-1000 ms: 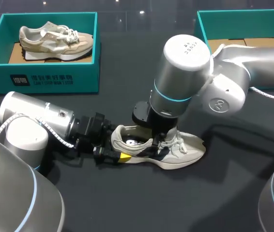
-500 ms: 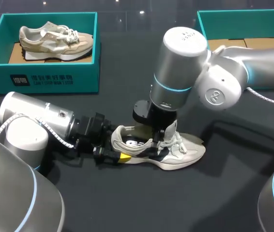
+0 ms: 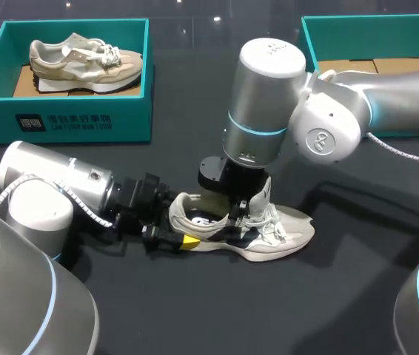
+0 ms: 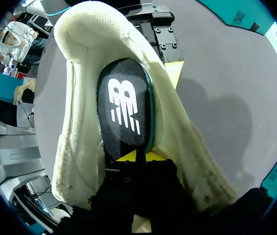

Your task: Take the shoe out of the shoebox, open the shoe tongue, remove and reinsert the insole, then place the shoe into the shoebox

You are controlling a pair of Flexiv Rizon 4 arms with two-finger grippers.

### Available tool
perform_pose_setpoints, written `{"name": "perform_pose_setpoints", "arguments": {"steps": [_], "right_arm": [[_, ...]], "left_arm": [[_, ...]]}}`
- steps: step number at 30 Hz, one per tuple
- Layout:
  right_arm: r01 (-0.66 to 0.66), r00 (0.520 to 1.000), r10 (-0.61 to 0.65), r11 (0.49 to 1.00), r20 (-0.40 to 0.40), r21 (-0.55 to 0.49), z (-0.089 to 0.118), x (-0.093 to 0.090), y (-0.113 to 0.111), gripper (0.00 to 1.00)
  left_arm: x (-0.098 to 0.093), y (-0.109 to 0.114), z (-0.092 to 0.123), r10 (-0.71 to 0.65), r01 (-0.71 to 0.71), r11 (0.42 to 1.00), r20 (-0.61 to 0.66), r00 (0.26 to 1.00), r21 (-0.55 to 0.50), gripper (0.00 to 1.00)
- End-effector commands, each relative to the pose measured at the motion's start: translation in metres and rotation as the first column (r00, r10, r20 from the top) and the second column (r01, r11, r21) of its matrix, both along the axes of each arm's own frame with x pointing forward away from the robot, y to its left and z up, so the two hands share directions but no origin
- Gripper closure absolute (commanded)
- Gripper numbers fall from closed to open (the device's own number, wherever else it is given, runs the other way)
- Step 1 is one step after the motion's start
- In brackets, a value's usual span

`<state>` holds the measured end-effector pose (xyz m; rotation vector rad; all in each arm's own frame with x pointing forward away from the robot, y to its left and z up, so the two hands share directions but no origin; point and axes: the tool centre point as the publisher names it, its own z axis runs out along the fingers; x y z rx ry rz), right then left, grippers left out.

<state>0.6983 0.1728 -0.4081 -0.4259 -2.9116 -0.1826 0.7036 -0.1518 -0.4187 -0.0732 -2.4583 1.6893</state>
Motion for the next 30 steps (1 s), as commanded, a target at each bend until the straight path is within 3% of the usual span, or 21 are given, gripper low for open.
{"name": "perform_pose_setpoints", "arguments": {"steps": [1,13,30], "right_arm": [[-0.017,1.0,0.017,1.0,0.0,0.016,-0.035,-0.017,0.009,1.0],[-0.191,0.976,0.16,0.954,0.145,0.233,-0.002,-0.023,-0.012,1.0],[-0.346,0.928,0.266,0.875,0.263,0.337,0.026,-0.011,-0.011,1.0]], "left_arm": [[0.001,-0.002,0.0,0.001,-0.001,1.0,-0.001,1.0,0.001,1.0],[0.001,-0.002,0.0,0.001,-0.001,1.0,-0.001,1.0,0.001,1.0],[0.001,-0.002,0.0,0.001,-0.001,1.0,-0.001,1.0,0.001,1.0]]}}
